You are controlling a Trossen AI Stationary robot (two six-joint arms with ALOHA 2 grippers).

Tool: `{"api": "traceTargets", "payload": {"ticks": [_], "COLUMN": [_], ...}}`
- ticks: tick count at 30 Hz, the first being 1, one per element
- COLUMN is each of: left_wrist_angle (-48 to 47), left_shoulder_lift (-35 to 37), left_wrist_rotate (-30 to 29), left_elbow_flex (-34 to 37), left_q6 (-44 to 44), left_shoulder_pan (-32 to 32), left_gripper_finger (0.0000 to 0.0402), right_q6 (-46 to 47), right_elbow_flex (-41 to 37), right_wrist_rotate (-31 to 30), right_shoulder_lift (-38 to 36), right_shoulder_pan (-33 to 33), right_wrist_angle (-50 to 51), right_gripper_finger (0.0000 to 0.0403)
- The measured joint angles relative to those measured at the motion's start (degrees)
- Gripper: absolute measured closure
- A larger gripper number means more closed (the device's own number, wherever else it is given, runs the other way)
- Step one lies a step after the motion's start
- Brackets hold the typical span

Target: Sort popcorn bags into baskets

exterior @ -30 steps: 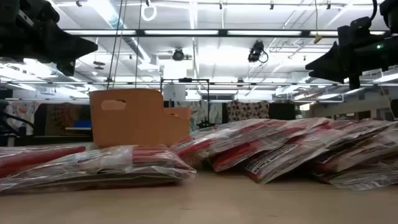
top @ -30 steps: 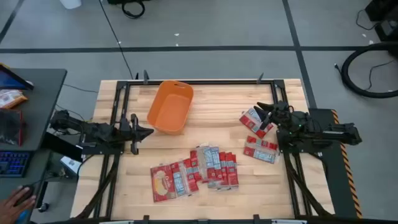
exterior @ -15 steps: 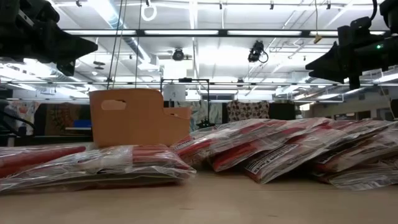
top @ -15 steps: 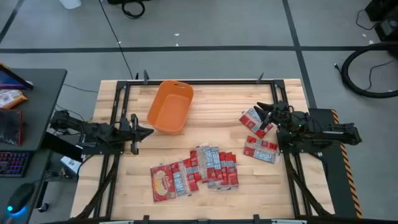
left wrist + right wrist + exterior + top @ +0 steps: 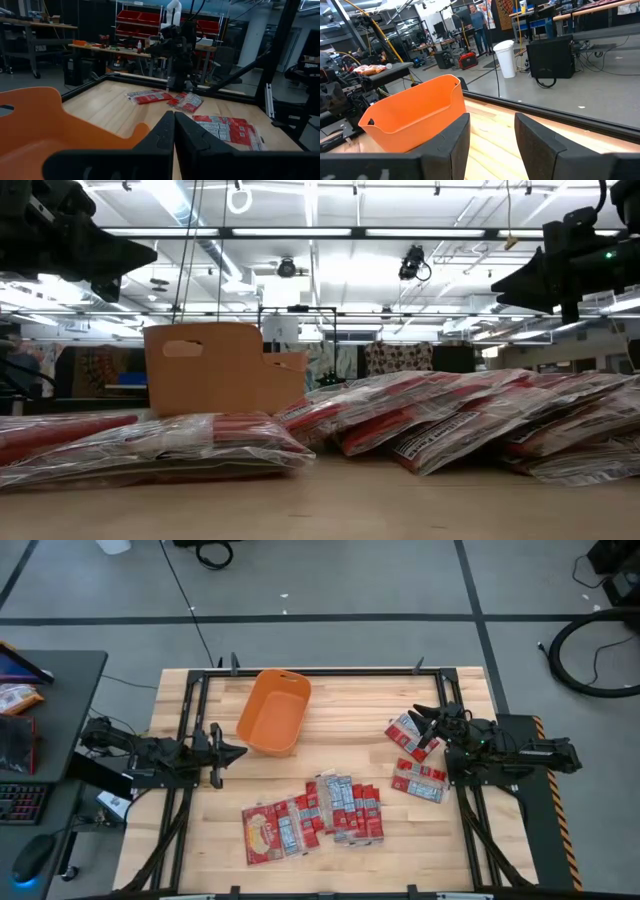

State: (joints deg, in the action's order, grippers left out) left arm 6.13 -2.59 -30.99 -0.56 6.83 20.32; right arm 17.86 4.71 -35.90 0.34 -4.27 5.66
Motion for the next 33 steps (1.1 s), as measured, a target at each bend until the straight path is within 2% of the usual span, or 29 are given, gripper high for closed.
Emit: {"api": "traceTargets", "payload": {"ticks": [20,25,29,33], "left_wrist_angle": [0.02,1.47,5.4,9.17], "left_shoulder_lift": [0.0,-0.02,-0.02,-0.02], "left_wrist_rotate": [0.01,0.59,-1.96,-0.14], "left_elbow_flex": [0.0,0.0,0.0,0.02], "left_q6": [0.09,10.56,12.02,14.38], "left_shoulder_pan": [0.0,-0.01,-0.28,-0.29], "left_gripper_finger": [0.039,0.039,0.039,0.039], "right_q6": [-0.01,-0.01,-0.02,0.01], "right_elbow_flex": [0.0,0.0,0.0,0.0], "right_wrist_rotate": [0.0,-0.01,-0.02,0.0], "right_shoulder_lift": [0.0,0.02,0.0,0.0], "right_shoulder_pan": [0.01,0.01,0.02,0.0], "right_wrist_angle": [0.0,0.0,0.02,0.02], "right_gripper_finger": [0.0243,0.0243,0.0243,0.0243]}}
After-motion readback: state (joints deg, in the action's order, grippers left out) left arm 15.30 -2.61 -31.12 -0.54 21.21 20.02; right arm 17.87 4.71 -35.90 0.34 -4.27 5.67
